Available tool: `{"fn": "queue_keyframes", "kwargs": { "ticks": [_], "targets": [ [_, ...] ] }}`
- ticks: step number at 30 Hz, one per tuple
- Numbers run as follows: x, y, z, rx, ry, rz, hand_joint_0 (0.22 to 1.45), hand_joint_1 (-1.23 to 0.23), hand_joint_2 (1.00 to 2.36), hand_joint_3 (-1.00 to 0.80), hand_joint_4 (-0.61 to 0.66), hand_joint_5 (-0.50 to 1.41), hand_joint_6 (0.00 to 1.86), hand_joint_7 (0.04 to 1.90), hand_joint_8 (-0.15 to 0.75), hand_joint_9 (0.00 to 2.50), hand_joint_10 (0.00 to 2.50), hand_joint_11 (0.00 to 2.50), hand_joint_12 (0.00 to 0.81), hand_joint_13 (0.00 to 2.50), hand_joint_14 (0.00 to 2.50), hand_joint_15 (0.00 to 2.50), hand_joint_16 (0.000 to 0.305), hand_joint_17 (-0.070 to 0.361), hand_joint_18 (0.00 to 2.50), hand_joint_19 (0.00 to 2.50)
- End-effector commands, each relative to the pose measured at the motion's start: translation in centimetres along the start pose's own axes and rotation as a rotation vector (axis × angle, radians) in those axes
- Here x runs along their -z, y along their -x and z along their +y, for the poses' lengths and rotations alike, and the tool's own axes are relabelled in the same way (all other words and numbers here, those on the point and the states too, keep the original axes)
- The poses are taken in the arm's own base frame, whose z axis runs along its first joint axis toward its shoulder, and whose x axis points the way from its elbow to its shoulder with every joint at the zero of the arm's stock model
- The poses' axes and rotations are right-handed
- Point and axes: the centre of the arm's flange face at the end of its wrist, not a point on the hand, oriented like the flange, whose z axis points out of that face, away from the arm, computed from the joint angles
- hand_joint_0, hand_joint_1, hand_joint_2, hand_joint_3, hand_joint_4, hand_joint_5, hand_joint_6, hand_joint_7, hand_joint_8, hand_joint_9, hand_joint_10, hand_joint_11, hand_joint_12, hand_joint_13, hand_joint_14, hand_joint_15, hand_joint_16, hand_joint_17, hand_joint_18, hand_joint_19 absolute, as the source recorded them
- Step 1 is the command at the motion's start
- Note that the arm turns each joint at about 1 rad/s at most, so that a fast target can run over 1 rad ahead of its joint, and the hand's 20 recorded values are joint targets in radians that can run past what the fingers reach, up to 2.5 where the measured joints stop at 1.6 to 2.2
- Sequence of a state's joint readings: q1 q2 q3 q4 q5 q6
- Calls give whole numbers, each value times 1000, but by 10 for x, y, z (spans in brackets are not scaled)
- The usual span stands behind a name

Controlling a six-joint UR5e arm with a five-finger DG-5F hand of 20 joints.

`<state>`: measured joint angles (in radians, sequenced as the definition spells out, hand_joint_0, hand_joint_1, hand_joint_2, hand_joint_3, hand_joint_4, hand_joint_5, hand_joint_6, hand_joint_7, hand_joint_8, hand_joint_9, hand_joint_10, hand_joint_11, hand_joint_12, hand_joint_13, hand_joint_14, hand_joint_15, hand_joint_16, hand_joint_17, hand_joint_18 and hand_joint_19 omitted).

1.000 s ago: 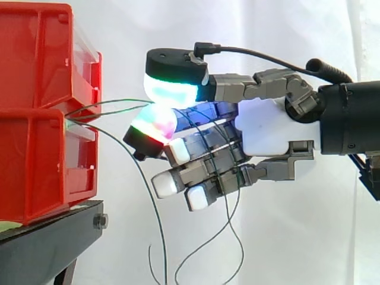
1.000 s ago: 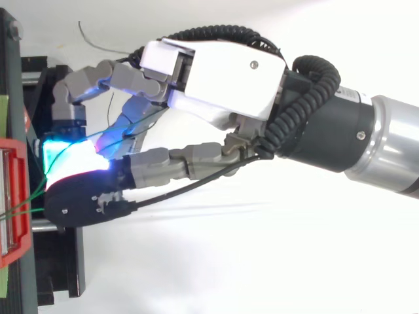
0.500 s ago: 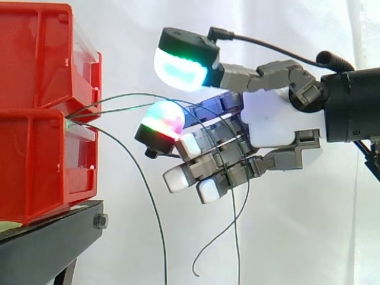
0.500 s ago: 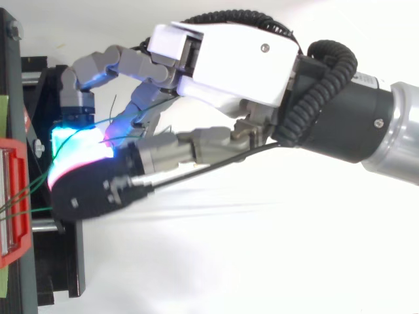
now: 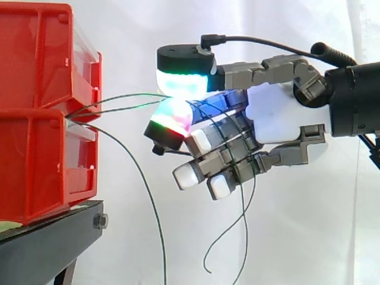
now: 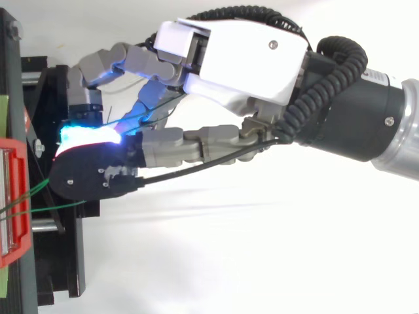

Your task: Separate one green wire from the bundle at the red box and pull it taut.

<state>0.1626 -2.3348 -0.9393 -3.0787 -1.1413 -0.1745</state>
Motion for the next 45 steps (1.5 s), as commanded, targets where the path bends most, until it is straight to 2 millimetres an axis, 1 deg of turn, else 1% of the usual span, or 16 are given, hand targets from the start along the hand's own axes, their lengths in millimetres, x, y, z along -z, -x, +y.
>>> {"fn": "queue_keyframes", "kwargs": {
  "ticks": [1, 3, 6, 9, 11, 13, 15, 17, 20, 25, 27, 32, 36, 39, 41, 45],
  "targets": [
    [0, 0, 0, 1, -1, 0, 605, -783, 1027, -84, 135, -185, 851, 1244, 319, 1091, 27, 794, 357, 952, 17, 473, 51, 115, 899, 720],
    [1, -1, -1, 2, -2, 2, 620, -878, 1025, -165, 161, -191, 855, 1263, 305, 1060, 28, 784, 350, 934, 17, 460, 50, 113, 879, 693],
    [0, 0, -1, 1, -3, -3, 646, -923, 1019, -266, 165, -192, 856, 1246, 299, 1054, 26, 787, 348, 924, 17, 455, 50, 113, 865, 675],
    [0, 0, -2, 2, -4, -2, 693, -929, 1004, -454, 182, -190, 859, 1265, 297, 1070, 24, 788, 340, 913, 17, 446, 49, 111, 859, 656],
    [0, 0, -2, 2, -4, -2, 690, -936, 1000, -500, 177, -186, 859, 1260, 293, 1069, 26, 782, 336, 916, 17, 446, 49, 111, 860, 658],
    [1, 1, -3, 3, -7, 0, 678, -933, 1000, -500, 175, -182, 858, 1258, 292, 1084, 27, 785, 333, 916, 18, 441, 49, 110, 859, 657],
    [1, 1, -4, 6, -12, 1, 589, -909, 1000, -500, 182, -174, 853, 1267, 287, 1107, 26, 787, 334, 927, 17, 456, 49, 110, 862, 671],
    [2, 2, -6, 3, -19, 0, 510, -846, 1000, -500, 200, -167, 850, 1254, 314, 1139, 25, 766, 360, 957, 17, 456, 52, 118, 891, 682],
    [1, 5, -5, 2, -19, -3, 570, -557, 1000, -500, 191, -157, 836, 1278, 306, 1174, 25, 750, 348, 973, 18, 461, 49, 111, 900, 719],
    [0, 8, -6, 4, -21, -7, 599, -418, 1004, -452, 185, -155, 831, 1294, 304, 1178, 25, 740, 352, 989, 17, 476, 50, 113, 905, 743],
    [1, 9, -6, 3, -24, -7, 602, -404, 1004, -454, 188, -153, 832, 1278, 311, 1200, 26, 754, 355, 1002, 17, 478, 50, 113, 907, 753],
    [1, 8, -7, 4, -25, -7, 600, -411, 1005, -447, 161, -152, 821, 1265, 276, 1248, 25, 759, 333, 1053, 19, 485, 50, 112, 922, 737],
    [1, 11, -8, 13, -30, -18, 595, -436, 1004, -452, 170, -153, 816, 1250, 291, 1308, 27, 824, 333, 1110, 20, 511, 50, 112, 934, 733],
    [2, 15, -22, 17, -55, -40, 597, -465, 1009, -407, 178, -156, 815, 1240, 305, 1343, 29, 964, 327, 1174, 23, 617, 51, 114, 953, 725],
    [7, 12, -41, -10, -84, -34, 598, -481, 1011, -377, 179, -159, 816, 1235, 305, 1342, 30, 1011, 331, 1186, 25, 672, 51, 115, 951, 723],
    [7, 12, -40, -16, -78, -33, 593, -494, 1015, -326, 187, -167, 818, 1216, 317, 1357, 29, 1141, 334, 1223, 27, 810, 52, 118, 935, 719]
  ]
}}
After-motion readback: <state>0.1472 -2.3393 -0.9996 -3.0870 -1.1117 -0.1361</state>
